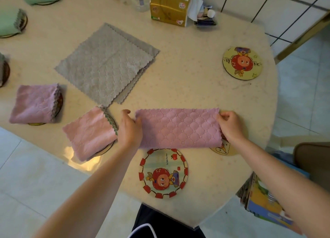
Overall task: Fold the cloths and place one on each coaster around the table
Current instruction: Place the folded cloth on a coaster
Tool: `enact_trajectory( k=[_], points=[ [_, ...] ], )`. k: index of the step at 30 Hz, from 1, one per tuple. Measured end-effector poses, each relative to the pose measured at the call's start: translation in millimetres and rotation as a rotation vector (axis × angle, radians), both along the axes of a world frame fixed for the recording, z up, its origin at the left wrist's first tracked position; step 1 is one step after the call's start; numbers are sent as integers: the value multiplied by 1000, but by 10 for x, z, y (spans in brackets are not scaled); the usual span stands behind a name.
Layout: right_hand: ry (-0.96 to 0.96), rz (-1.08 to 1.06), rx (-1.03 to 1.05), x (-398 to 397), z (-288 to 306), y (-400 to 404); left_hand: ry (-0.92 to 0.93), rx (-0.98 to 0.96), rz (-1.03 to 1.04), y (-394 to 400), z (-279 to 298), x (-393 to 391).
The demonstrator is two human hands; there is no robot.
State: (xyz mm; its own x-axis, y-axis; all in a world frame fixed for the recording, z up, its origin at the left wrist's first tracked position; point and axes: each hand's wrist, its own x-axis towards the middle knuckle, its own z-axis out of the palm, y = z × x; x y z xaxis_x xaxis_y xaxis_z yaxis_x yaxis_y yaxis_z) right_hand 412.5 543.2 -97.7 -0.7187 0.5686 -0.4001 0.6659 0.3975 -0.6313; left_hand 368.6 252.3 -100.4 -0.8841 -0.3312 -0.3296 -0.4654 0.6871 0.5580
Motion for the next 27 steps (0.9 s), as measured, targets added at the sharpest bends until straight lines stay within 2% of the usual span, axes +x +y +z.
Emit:
enact_trajectory(
  k=[2, 4, 5, 7, 9, 13, 16, 21, 24, 27],
  points=[
    [72, 90, 226, 140, 116, -32, 159, -181, -127, 17, 87, 196],
    [226, 363, 512, 341, 150, -111, 362, -276, -420, 59, 105, 456],
    [275, 545, 583, 454, 118, -183, 395, -258, -602, 98, 88, 598],
    [264, 905, 640, 669, 8, -367, 315, -227, -934, 192, -24, 866],
    [251, 1131, 714, 847, -119, -499, 196, -300, -1097, 250, -192, 1046],
    [205, 1185, 805, 952, -201, -322, 58, -374, -1095, 89, -354, 1033],
    [194, 1194, 811, 984, -195, -104, 58, -413, -1115, -187, -374, 963],
    [232, 1209, 819, 935, -111, 25, -9, -449, -1013, -550, -304, 869],
    [279, 1186, 848, 832, -97, -43, -31, -474, -941, -528, -267, 890],
    [268, 1228, 875, 735, -92, -68, 36, -461, -868, -244, -166, 948]
  ],
)
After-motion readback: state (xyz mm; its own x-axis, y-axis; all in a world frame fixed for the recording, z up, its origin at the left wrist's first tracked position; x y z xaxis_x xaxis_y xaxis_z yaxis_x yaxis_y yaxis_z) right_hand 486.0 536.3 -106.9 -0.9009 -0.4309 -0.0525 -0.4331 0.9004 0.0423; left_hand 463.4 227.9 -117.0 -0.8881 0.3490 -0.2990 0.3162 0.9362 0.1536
